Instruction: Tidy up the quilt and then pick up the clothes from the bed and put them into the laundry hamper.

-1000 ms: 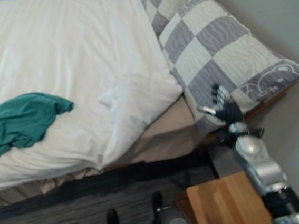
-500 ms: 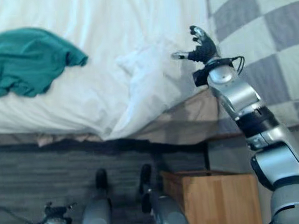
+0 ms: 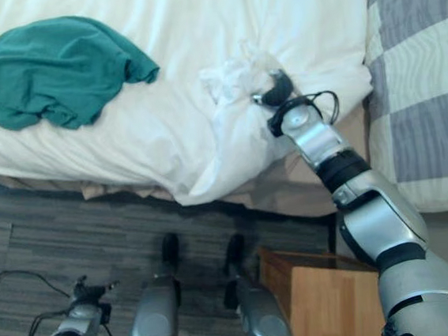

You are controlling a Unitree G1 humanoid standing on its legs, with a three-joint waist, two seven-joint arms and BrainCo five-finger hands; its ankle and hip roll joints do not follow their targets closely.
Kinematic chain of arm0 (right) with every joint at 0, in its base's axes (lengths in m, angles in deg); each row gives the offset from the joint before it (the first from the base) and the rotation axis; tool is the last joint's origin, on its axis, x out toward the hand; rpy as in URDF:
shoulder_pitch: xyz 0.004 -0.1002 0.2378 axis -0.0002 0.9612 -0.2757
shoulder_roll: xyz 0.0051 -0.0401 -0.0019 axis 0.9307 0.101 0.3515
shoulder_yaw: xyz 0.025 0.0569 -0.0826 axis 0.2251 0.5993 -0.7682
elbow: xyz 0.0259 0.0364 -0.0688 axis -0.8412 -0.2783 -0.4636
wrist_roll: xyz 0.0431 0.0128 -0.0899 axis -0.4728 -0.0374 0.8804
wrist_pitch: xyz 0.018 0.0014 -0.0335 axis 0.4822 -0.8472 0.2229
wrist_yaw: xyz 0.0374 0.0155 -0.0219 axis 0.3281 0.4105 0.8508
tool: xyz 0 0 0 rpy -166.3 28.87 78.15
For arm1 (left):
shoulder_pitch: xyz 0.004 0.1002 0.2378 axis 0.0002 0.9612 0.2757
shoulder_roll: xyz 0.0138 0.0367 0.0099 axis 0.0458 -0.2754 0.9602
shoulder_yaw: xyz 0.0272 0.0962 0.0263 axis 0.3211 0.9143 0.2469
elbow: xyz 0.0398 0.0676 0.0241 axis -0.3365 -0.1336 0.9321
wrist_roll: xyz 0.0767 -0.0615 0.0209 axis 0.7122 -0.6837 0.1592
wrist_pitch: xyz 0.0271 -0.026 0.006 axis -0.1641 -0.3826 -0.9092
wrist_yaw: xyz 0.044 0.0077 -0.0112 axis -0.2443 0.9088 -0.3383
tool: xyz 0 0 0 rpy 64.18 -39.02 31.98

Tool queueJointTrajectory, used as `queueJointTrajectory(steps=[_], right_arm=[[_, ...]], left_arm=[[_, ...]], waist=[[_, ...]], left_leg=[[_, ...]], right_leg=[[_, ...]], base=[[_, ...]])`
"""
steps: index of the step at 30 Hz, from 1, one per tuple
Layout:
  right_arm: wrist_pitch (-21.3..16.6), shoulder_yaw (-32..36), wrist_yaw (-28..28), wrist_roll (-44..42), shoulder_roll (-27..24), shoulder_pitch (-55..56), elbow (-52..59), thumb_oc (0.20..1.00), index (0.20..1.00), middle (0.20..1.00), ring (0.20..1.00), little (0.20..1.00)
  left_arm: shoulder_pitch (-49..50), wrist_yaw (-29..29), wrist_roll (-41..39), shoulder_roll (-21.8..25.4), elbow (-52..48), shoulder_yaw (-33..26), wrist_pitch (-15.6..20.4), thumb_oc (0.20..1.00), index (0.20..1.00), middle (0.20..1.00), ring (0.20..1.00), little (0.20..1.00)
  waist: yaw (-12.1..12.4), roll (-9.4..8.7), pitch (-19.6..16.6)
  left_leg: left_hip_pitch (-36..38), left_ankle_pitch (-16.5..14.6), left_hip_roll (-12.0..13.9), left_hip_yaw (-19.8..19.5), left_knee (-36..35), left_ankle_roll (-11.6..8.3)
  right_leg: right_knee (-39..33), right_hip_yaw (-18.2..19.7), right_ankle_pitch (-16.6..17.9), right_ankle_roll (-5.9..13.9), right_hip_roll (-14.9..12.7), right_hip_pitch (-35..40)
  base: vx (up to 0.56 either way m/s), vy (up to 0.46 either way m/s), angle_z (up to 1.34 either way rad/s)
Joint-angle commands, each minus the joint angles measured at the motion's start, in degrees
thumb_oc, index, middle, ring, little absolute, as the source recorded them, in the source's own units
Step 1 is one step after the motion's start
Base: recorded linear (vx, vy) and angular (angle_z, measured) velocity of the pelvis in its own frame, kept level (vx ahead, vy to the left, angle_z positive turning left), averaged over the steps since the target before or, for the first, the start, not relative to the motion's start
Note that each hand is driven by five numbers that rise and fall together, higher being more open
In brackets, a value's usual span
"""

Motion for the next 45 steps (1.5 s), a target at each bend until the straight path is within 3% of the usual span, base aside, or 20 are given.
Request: queueJointTrajectory(steps=[1, 6, 11, 12, 16, 19, 20, 22, 23, 24, 27, 30, 36, 42, 45], right_arm=[[-0.7, -4.9, 1.4, -0.9, 4.0, -3.1, -0.2, 0.2, 0.2, 0.2, 0.2, 0.2], [-4.6, -3.3, 5.6, -1.9, 4.0, -1.6, 1.2, 0.2, 0.2, 0.2, 0.2, 0.2], [-4.0, 1.3, 8.1, -3.9, 0.0, 4.7, 11.4, 0.2, 0.2, 0.2, 0.2, 0.2], [-3.9, 3.3, 8.0, -6.8, -1.3, 8.9, 15.3, 0.2, 0.2, 0.2, 0.2, 0.2], [-5.0, 6.7, 8.5, -7.7, -2.1, 18.0, 19.7, 0.2, 0.2, 0.2, 0.2, 0.2], [-7.9, 9.4, 8.2, -8.0, -2.3, 25.8, 21.1, 0.2, 0.2, 0.2, 0.2, 0.2], [-10.5, 11.9, 6.8, -7.2, -2.3, 32.0, 21.5, 0.2, 0.2, 0.2, 0.2, 0.2], [-12.1, 13.6, 5.6, -6.5, -2.2, 37.1, 21.8, 0.2, 0.2, 0.2, 0.2, 0.2], [-12.9, 14.5, 4.8, -6.8, -1.8, 40.4, 21.6, 0.492, 0.492, 0.492, 0.492, 0.492], [-12.8, 15.1, 5.3, -6.6, -1.1, 43.3, 20.9, 1.0, 1.0, 1.0, 1.0, 1.0], [-10.9, 15.8, 7.7, -11.3, 2.2, 48.5, 16.2, 1.0, 1.0, 1.0, 1.0, 1.0], [-12.1, 16.5, 8.4, -15.8, 6.4, 51.2, 3.5, 1.0, 1.0, 1.0, 1.0, 1.0], [-9.1, 18.9, 7.8, -16.2, 9.2, 53.4, -15.7, 1.0, 1.0, 1.0, 1.0, 1.0], [-8.4, 22.6, 7.6, -16.9, 10.1, 57.5, -23.1, 1.0, 1.0, 1.0, 1.0, 1.0], [-6.0, 24.2, 7.9, -16.1, 10.2, 59.1, -24.3, 1.0, 1.0, 1.0, 1.0, 1.0]], left_arm=[[-0.1, -0.4, 1.9, -0.4, 1.0, 1.3, 0.8, 1.0, 1.0, 1.0, 1.0, 1.0], [0.6, -1.1, 3.2, -0.5, 1.9, 0.7, 1.2, 1.0, 1.0, 1.0, 1.0, 1.0], [2.0, -2.7, 4.7, -0.9, 1.8, -1.0, 0.1, 1.0, 1.0, 1.0, 1.0, 1.0], [2.6, -3.2, 4.2, -1.3, 1.7, -1.8, -0.3, 1.0, 1.0, 1.0, 1.0, 1.0], [3.2, -3.8, 3.1, -2.2, 2.2, -3.4, 0.0, 1.0, 1.0, 1.0, 1.0, 1.0], [3.4, -4.0, 2.7, -3.2, 2.4, -3.7, 1.0, 1.0, 1.0, 1.0, 1.0, 1.0], [4.0, -3.9, 2.7, -4.1, 2.0, -3.5, 1.8, 1.0, 1.0, 1.0, 1.0, 1.0], [4.4, -3.7, 2.5, -4.7, 1.3, -3.1, 2.2, 1.0, 1.0, 1.0, 1.0, 1.0], [4.8, -3.6, 2.6, -5.2, 0.8, -2.8, 2.4, 1.0, 1.0, 1.0, 1.0, 1.0], [5.1, -3.4, 2.7, -5.5, 0.3, -2.5, 2.3, 1.0, 1.0, 1.0, 1.0, 1.0], [6.0, -3.3, 3.4, -6.3, 0.0, -2.0, 2.8, 1.0, 1.0, 1.0, 1.0, 1.0], [5.8, -3.7, 3.8, -7.3, 0.7, -0.9, 2.8, 1.0, 1.0, 1.0, 1.0, 1.0], [5.1, -3.0, 5.1, -7.7, 2.0, 0.7, 1.8, 1.0, 1.0, 1.0, 1.0, 1.0], [6.3, -1.8, 6.9, -6.9, 2.2, 0.4, 1.8, 1.0, 1.0, 1.0, 1.0, 1.0], [7.0, -1.4, 7.3, -6.4, 2.0, 0.1, 2.0, 1.0, 1.0, 1.0, 1.0, 1.0]], waist=[[0.9, -0.15, 0.7], [0.1, -0.37, 0.1], [-2.7, -0.92, -0.5], [-4.2, -1.19, -0.6], [-6.8, -1.53, -0.8], [-9.0, -1.37, -0.9], [-10.4, -0.76, -0.9], [-11.5, -0.09, -1.0], [-12.2, 0.34, -1.1], [-12.8, 0.63, -1.4], [-13.9, 1.04, -1.7], [-14.5, 1.57, -2.2], [-14.2, 2.55, -2.9], [-14.3, 2.21, -4.0], [-14.6, 1.66, -4.7]], left_leg=[[-3.8, -2.5, 0.2, 1.7, 0.7, 1.32], [-2.4, -2.6, 0.7, 2.4, 0.0, 1.0], [-0.9, -3.2, 1.7, 3.4, 0.4, 0.88], [-0.4, -3.5, 2.1, 4.0, 0.5, 0.79], [0.8, -3.6, 2.9, 5.3, 0.4, 0.69], [1.5, -3.6, 3.4, 6.4, 0.1, 0.58], [2.0, -3.7, 3.6, 7.1, -0.1, 0.52], [2.4, -3.7, 3.7, 7.7, -0.4, 0.49], [2.8, -3.7, 3.7, 8.0, -0.6, 0.47], [2.9, -3.7, 3.7, 8.4, -0.7, 0.41], [3.7, -3.9, 3.7, 9.1, -0.7, 0.42], [3.9, -3.9, 3.8, 9.8, -0.6, 0.39], [4.4, -4.4, 3.6, 9.9, 0.0, 0.64], [5.2, -4.9, 3.4, 10.2, 0.2, 1.0], [5.9, -5.3, 3.3, 10.6, 0.1, 1.18]], right_leg=[[0.9, 1.6, -3.2, 6.84, -6.0, 1.5], [0.3, 2.1, -3.0, 6.93, -6.0, 2.3], [0.7, 4.9, -3.1, 6.97, -5.6, 2.3], [0.8, 6.0, -3.2, 6.93, -5.4, 2.1], [1.0, 7.8, -3.1, 6.77, -4.9, 2.0], [0.9, 9.0, -3.0, 6.65, -4.6, 1.8], [0.8, 9.5, -3.1, 6.64, -4.6, 1.7], [0.8, 10.0, -3.2, 6.65, -4.7, 1.5], [0.8, 10.4, -3.2, 6.66, -4.6, 1.5], [0.8, 10.8, -3.3, 6.67, -4.6, 1.3], [0.8, 11.0, -3.6, 6.61, -4.8, 1.6], [0.7, 11.1, -3.6, 6.28, -4.9, 1.7], [0.8, 10.7, -3.6, 6.13, -5.3, 2.3], [0.5, 10.9, -3.4, 6.49, -5.3, 3.0], [0.0, 11.1, -3.1, 6.84, -5.3, 3.4]], base=[[0.0, 0.0, 0.0], [-0.01, -0.037, 0.01], [-0.02, -0.075, -0.15], [-0.04, -0.049, -0.17], [-0.03, -0.035, -0.29], [-0.05, -0.02, -0.44], [-0.04, 0.023, -0.36], [-0.03, 0.025, -0.35], [-0.01, 0.02, -0.35], [-0.01, 0.012, -0.29], [0.0, -0.006, -0.17], [0.0, -0.005, -0.02], [0.01, 0.0, 0.03], [0.01, 0.023, 0.02], [0.02, 0.043, 0.0]])
